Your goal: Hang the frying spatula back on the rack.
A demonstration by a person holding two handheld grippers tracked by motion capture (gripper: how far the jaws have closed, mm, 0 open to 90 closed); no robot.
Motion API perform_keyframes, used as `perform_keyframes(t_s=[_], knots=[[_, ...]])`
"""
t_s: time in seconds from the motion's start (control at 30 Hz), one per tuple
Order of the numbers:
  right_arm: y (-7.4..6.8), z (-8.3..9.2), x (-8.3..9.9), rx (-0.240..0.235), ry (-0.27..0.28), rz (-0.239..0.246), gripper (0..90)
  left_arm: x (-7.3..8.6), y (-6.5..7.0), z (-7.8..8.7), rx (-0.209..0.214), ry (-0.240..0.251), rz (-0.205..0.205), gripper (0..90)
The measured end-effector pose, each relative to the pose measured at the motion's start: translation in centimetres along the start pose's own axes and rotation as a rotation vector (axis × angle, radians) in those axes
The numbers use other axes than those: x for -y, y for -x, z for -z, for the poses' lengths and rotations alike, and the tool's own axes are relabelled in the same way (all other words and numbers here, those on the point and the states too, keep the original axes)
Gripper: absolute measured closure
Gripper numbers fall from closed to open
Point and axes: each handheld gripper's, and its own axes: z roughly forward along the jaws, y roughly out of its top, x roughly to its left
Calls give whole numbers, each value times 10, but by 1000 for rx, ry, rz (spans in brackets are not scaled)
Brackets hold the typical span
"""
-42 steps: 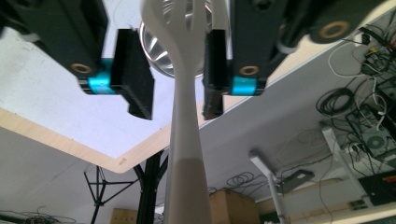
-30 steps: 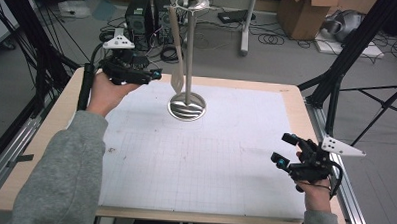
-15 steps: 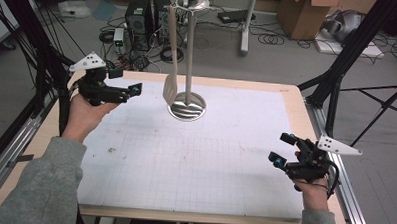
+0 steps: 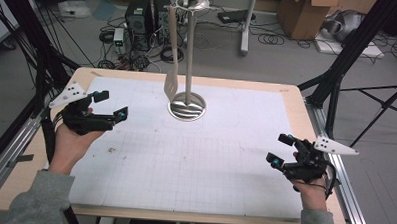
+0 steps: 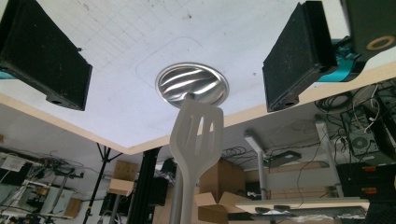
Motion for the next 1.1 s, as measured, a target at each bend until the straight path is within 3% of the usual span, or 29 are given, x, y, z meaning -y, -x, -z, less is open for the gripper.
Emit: perform_keyframes(t_s=[0.13,0.3,0.53,0.63,0.7,0.77,1.1], knots=[[-1,-1,0,0,-4,5,21,8,6,13,2,20,-21,85],[-2,-3,0,7,-9,18,21,15,11,20,-7,5,-39,85],[-2,-7,6,17,-14,11,21,37,16,35,-53,-23,-59,85],[-3,-10,6,15,-15,15,21,44,16,46,-78,-6,-63,85],[-3,-11,6,19,-9,17,21,47,16,55,-108,12,-51,85],[-4,-11,6,17,-5,16,21,50,17,59,-108,25,-45,85],[-5,0,9,56,38,23,21,71,13,65,-143,5,-7,85]])
